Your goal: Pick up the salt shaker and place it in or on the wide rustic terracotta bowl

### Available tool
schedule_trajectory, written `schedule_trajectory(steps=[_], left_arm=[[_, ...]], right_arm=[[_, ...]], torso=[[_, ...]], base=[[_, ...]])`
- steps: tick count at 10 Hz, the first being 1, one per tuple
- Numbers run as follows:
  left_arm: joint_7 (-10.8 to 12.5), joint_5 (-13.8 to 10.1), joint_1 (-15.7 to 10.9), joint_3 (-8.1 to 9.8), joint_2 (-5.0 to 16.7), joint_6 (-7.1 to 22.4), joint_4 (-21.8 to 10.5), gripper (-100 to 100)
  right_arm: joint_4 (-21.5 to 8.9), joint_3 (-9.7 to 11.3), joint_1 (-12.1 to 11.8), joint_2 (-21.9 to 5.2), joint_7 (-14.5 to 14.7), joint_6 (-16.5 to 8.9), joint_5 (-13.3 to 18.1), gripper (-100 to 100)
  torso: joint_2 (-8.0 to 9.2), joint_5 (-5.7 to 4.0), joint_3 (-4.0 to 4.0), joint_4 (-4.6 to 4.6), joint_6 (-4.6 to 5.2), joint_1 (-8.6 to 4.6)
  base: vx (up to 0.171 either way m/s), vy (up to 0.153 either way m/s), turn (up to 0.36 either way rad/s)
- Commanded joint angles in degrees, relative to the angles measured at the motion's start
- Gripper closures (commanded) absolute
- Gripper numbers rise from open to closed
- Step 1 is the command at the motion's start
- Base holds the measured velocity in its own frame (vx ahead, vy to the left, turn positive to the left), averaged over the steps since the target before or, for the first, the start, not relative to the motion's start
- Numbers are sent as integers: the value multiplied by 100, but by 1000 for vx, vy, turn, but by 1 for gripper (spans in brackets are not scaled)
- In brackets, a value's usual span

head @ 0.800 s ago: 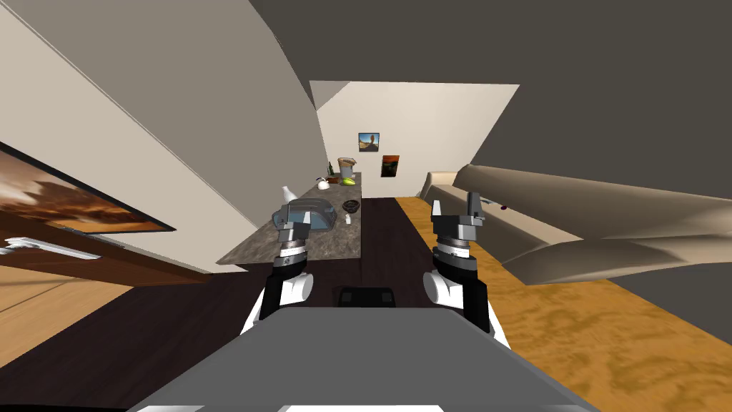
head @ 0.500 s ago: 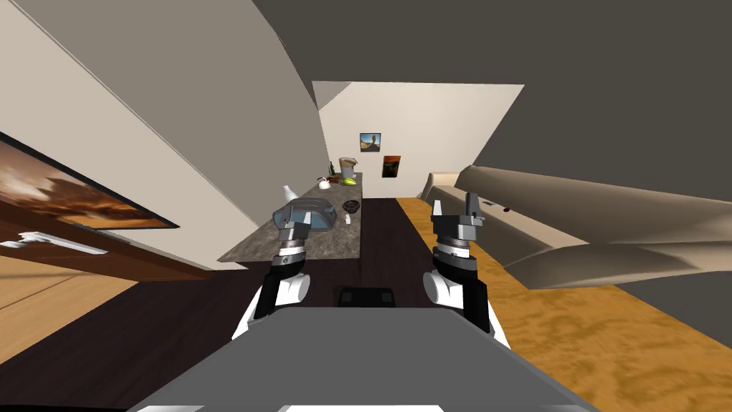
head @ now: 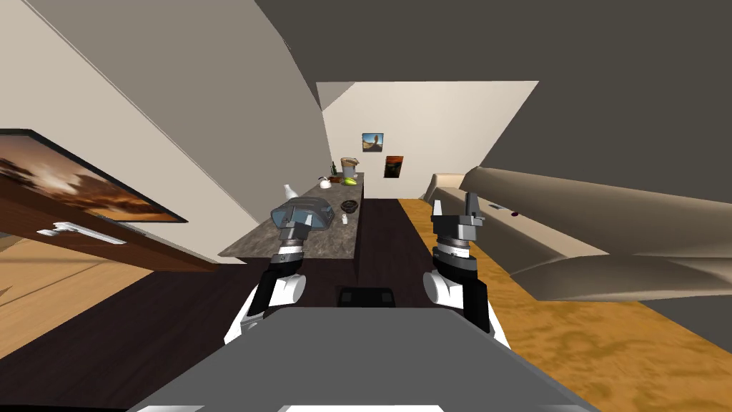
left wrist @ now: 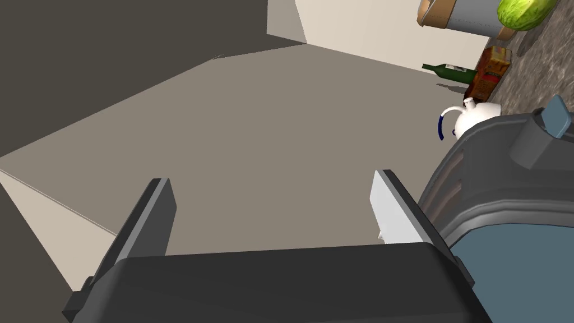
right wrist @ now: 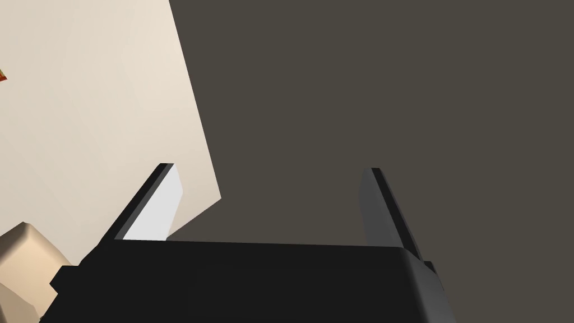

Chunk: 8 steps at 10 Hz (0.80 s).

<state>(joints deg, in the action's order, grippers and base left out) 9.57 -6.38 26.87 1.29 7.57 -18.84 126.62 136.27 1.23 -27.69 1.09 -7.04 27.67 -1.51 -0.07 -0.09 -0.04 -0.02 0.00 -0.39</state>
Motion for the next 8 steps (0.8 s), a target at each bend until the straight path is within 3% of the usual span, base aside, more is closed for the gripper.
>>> schedule_trajectory(steps=[1, 8], left_arm=[[158, -135, -23, 71, 49, 286, 0, -100], [634, -557, -83, 280, 99, 1300, -6, -100]], right_arm=[[0, 0, 0, 0, 0, 0, 0, 0], [0, 0, 0, 0, 0, 0, 0, 0]], torso=[[0, 0, 0, 0, 0, 0], [-1, -3, -1, 0, 2, -6]], base=[[21, -129, 139], [9, -116, 90]])
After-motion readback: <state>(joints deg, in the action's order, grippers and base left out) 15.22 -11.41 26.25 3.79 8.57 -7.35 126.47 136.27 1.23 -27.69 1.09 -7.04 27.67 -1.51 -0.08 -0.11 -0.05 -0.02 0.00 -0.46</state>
